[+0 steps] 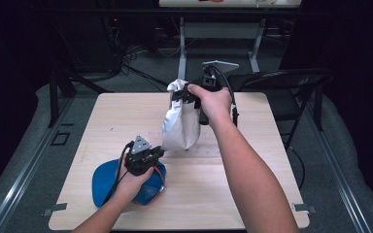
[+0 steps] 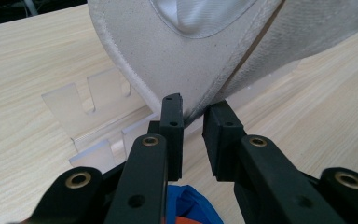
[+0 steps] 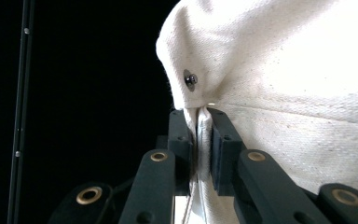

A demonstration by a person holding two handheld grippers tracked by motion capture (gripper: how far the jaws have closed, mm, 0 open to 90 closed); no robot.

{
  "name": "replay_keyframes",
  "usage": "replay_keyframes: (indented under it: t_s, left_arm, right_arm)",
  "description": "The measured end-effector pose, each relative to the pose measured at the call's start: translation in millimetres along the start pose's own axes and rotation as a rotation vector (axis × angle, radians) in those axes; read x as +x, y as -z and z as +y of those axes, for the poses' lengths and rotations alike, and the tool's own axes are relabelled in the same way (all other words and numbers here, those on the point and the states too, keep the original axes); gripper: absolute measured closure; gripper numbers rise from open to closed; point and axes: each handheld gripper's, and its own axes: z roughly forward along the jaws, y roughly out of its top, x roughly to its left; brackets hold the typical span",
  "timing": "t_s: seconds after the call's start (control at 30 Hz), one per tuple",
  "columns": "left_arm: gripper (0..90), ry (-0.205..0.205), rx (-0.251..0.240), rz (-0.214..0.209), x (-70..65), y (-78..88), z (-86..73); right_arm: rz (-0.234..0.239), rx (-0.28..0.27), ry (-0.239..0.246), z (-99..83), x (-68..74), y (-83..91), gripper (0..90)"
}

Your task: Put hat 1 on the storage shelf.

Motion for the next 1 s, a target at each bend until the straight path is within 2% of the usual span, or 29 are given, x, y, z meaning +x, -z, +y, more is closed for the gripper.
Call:
replay_keyframes:
  t_s: [0.17,0.43,0.6,0.87,1.0]
  left_arm:
    - [80.3,0.043,-0.009,-0.005,4.9,1.4,-3.2]
    - [82.4,0.06,0.001,0.005,8.2,2.7,-10.1]
    - [82.7,0.096,0.013,-0.011,9.9,0.3,-15.8]
    - [83.5,0.113,0.026,-0.005,12.4,-2.1,-22.6]
    - [84.6,0.103,0.055,-0.01,13.8,-2.5,-23.8]
  right_arm:
    - [-0.005,0.016,0.01,-0.4,-3.3,-3.7,81.0]
    - [-0.006,0.023,0.015,-2.6,-4.6,-13.3,80.0]
    - [-0.019,0.03,0.02,-4.5,-4.8,-19.3,78.4]
    - [-0.053,0.062,0.067,-9.4,0.0,-27.6,73.0]
    - [-0.059,0.07,0.068,-10.9,2.1,-28.0,70.8]
